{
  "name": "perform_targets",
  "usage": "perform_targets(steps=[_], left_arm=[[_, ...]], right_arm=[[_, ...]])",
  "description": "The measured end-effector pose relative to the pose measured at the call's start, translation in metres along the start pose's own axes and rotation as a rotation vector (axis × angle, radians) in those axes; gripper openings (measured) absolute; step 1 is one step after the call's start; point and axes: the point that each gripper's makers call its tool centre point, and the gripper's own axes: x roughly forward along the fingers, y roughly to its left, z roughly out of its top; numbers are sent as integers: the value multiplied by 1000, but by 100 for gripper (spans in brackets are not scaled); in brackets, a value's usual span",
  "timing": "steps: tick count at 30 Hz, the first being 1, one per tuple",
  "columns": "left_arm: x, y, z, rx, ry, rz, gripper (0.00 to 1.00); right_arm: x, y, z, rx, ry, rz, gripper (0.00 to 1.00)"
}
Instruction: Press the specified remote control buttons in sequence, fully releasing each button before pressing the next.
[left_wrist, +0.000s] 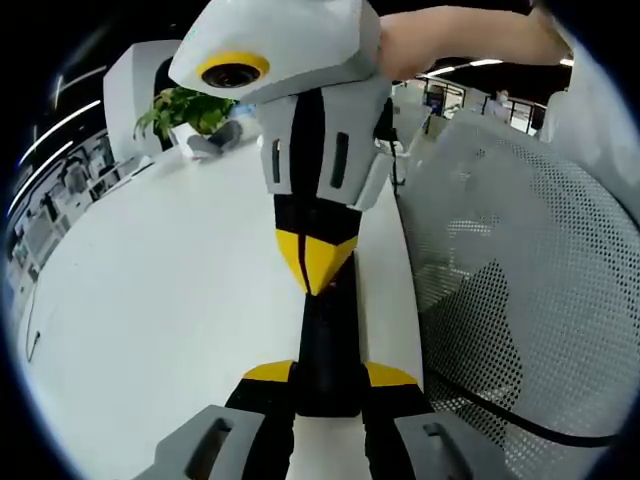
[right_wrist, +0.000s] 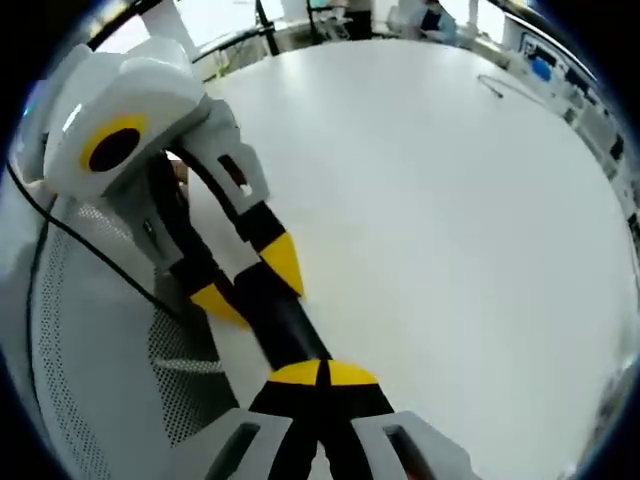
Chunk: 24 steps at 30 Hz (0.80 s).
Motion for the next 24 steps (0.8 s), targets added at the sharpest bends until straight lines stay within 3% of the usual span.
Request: perform_targets(steps=[13, 17, 21, 24], left_arm=[[0, 0, 1, 5, 8, 1, 24], [0, 0, 1, 3, 6, 1, 24], [0, 0, 1, 3, 6, 0, 24], [0, -1, 1, 1, 5, -1, 24]], right_arm=[[1, -1, 0, 26, 19, -29, 0], [0, 0, 0, 33, -34, -70, 0], [-1, 1, 1, -66, -108, -130, 0], [-1, 5, -1, -67, -121, -154, 0]])
